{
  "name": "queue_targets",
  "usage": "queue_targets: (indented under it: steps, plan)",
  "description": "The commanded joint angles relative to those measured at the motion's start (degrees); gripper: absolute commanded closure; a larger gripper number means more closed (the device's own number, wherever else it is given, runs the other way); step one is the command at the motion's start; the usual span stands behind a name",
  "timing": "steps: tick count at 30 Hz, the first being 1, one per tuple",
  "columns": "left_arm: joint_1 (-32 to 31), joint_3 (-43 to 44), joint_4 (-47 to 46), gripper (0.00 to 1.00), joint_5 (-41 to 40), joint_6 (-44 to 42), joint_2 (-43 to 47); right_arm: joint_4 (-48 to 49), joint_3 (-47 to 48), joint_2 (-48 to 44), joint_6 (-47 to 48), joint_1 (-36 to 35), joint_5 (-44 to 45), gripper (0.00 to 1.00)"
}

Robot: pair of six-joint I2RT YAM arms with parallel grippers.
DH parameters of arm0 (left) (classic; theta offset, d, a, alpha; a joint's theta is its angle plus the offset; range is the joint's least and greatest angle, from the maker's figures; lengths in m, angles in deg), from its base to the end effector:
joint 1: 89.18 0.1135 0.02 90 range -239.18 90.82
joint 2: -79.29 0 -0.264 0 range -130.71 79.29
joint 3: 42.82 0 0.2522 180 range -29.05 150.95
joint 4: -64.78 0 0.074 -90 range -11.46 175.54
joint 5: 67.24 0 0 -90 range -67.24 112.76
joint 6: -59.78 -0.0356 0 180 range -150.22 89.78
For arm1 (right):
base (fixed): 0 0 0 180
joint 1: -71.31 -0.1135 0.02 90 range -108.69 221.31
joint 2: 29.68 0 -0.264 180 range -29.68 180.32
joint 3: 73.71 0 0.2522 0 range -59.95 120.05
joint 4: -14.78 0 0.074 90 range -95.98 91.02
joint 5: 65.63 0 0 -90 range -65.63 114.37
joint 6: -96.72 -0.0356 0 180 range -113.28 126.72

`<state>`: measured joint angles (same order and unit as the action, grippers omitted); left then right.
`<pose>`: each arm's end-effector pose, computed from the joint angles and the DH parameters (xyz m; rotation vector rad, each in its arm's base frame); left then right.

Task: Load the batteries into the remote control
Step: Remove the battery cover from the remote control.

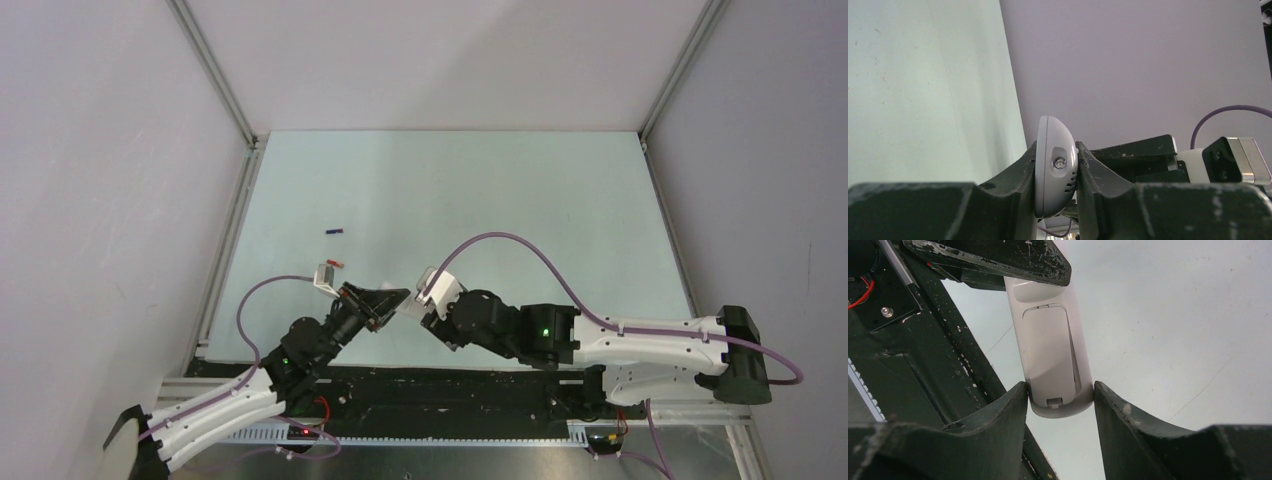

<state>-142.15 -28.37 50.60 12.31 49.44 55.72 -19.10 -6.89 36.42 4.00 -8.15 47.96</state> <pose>0.0868 -0.1044 0.1887 -0.5709 1.6534 -1.6774 0.0606 0.2476 0.2997 -1.1230 1.8026 0.4185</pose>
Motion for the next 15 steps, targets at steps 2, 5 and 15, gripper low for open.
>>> queue_targets:
  steps: [2, 5, 15]
  plan:
    - [-0.18, -4.11, -1.69, 1.00, -0.64, 1.06, 0.30, 1.18, 2.42, -0.61, 1.29, 0.00, 1.54, 0.48]
    - [-0.14, -3.90, -1.69, 1.00, -0.46, 0.81, -0.07, 1.13, 2.46, -0.98, 1.51, -0.14, 1.80, 0.42]
    - [-0.13, -3.39, -1.73, 1.00, -0.16, 0.59, -0.96, 1.74, 2.49, -1.03, 1.77, -0.33, 2.25, 0.34]
